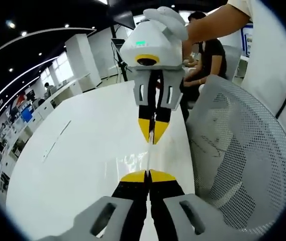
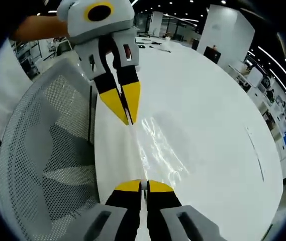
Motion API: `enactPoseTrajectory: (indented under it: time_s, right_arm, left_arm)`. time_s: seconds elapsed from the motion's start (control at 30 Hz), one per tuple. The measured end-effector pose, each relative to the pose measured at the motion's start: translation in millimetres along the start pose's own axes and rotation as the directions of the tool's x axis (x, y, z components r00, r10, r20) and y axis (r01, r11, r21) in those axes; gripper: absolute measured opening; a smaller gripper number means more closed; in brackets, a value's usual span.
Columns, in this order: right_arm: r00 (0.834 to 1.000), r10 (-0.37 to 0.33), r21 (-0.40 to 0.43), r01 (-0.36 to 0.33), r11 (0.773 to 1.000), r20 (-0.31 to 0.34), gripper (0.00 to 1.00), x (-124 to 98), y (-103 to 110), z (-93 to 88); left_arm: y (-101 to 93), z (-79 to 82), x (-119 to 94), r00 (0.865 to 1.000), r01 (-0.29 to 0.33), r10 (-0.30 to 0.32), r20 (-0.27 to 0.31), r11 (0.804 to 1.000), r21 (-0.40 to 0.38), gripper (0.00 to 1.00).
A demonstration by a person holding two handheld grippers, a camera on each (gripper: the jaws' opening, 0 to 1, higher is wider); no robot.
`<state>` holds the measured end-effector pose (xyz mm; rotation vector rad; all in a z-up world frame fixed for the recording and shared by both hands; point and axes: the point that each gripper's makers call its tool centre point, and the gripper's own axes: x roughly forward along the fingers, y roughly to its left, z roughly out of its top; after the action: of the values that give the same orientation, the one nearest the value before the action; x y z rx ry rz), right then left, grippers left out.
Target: Open the resealable bag by pulling the two sides of the seal apart until the entire bag opening is separated and visibly accessible.
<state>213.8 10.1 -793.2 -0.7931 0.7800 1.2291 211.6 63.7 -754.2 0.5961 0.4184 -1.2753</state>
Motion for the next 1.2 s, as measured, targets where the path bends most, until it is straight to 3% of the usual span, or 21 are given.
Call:
enactPoseTrajectory:
  time_s: [0.47, 1.2]
  right_arm:
    - [0.999, -0.015, 0.043, 0.017, 0.999, -0.044, 0.00, -1.7, -6.5, -26.9]
    - [0.998, -0.023, 0.072, 0.027, 0.997, -0.058, 0.00, -4.6, -8.0, -40.4]
  left_arm:
    - [1.1, -0.1, -1.8, 1.000, -0.004, 0.005, -0.003, 1.000, 0.007, 0.00]
    - [1.0, 1.0, -3.4, 1.000, -0.006, 0.006, 0.001, 1.000, 0.009, 0.00]
